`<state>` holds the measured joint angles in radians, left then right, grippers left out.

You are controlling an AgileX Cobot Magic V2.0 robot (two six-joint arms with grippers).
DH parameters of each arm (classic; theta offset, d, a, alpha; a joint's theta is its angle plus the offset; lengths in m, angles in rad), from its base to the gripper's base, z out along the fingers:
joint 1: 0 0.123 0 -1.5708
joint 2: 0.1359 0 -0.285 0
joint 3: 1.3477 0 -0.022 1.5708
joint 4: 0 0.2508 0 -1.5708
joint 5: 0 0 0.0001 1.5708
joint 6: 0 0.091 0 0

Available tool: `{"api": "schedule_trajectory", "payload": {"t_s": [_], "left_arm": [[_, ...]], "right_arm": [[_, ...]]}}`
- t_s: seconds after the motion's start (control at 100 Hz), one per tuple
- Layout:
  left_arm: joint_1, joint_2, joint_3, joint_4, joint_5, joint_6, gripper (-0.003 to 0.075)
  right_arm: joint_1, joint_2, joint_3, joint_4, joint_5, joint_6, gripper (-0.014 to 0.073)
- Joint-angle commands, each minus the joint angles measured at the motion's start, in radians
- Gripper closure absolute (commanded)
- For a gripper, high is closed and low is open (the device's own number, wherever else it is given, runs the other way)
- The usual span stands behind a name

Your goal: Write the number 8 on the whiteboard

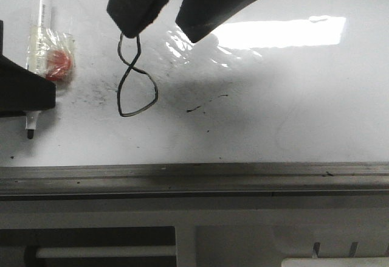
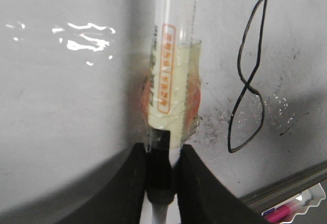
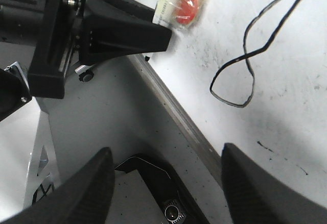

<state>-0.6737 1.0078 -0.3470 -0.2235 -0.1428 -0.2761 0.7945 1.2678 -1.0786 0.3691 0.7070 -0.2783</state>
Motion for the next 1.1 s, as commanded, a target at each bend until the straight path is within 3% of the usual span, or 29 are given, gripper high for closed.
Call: {"api": "schedule_trajectory", "payload": {"t_s": [0.0, 0.07, 0.12, 0.31, 0.36, 0.51, 0.58, 0.73, 1.09], "left_arm": [[0.004, -0.003, -0.032, -0.009, -0.082, -0.011, 0.0464], [0.004, -0.003, -0.032, -0.024, -0.082, -0.011, 0.0345], [0.004, -0.003, -0.032, -0.033, -0.082, -0.011, 0.0304], [0.004, -0.025, -0.032, -0.049, -0.066, -0.011, 0.0297], [0.004, -0.051, -0.032, -0.049, -0.056, -0.011, 0.0297], [0.004, -0.165, -0.032, -0.016, -0.021, -0.005, 0.0306], [0.004, -0.233, -0.032, 0.008, -0.010, -0.005, 0.0380], [0.004, -0.388, -0.023, 0.075, 0.008, -0.005, 0.0744], [0.004, -0.710, 0.082, 0.164, 0.079, -0.003, 0.0741]], "right_arm": [[-0.003, -0.023, -0.027, 0.013, -0.047, -0.008, 0.0197], [-0.003, -0.023, -0.027, 0.013, -0.051, -0.008, 0.0197], [-0.003, -0.023, -0.027, 0.013, -0.061, -0.008, 0.0197], [-0.003, -0.023, -0.027, -0.005, -0.084, -0.008, 0.0229], [-0.003, -0.023, -0.027, -0.022, -0.084, -0.008, 0.0301], [-0.003, -0.030, -0.027, -0.046, -0.095, -0.008, 0.0668], [0.002, -0.043, -0.021, -0.046, -0.128, -0.008, 0.0657], [0.002, -0.110, 0.042, -0.046, -0.277, -0.008, 0.0657], [0.002, -0.465, 0.390, -0.057, -0.579, -0.040, 0.0657]]}}
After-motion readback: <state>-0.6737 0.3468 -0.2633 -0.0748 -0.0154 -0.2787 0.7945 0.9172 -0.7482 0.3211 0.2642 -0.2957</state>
